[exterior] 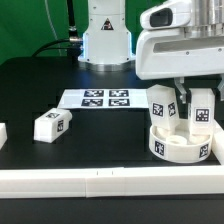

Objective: Assemble stool

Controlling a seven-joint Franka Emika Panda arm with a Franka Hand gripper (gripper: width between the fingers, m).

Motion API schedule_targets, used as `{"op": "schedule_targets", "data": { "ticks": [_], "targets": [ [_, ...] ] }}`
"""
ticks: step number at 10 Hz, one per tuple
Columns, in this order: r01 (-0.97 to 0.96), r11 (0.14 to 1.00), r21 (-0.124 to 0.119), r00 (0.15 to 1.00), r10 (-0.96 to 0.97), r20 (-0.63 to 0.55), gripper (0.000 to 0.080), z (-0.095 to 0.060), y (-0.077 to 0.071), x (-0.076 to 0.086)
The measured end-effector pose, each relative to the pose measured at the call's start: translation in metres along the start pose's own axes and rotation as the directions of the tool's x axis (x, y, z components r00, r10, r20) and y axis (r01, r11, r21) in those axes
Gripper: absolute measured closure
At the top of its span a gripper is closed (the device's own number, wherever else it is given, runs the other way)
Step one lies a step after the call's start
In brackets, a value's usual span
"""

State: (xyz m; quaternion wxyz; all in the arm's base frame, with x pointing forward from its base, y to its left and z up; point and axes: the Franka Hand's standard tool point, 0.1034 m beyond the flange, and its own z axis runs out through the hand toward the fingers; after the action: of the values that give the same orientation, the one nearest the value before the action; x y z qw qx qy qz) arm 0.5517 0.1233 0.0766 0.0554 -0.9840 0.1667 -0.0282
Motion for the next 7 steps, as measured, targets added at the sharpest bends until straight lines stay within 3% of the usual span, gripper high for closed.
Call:
{"op": "schedule_targets", "data": {
  "ticks": [1,5,7],
  "targets": [
    [-0.140,0.990,0.009,0.990,0.140,-0.007,0.0462,-0.0001,0.0001,-0.0004],
    [-0.390,0.921,0.019,0.921,0.390,-0.003,0.0462,-0.0005,-0.0005,0.0001],
    [-0.558,0.829,0.033,0.830,0.558,0.007,0.0462,-0.0008,-0.0006,0.0008]
  ]
}}
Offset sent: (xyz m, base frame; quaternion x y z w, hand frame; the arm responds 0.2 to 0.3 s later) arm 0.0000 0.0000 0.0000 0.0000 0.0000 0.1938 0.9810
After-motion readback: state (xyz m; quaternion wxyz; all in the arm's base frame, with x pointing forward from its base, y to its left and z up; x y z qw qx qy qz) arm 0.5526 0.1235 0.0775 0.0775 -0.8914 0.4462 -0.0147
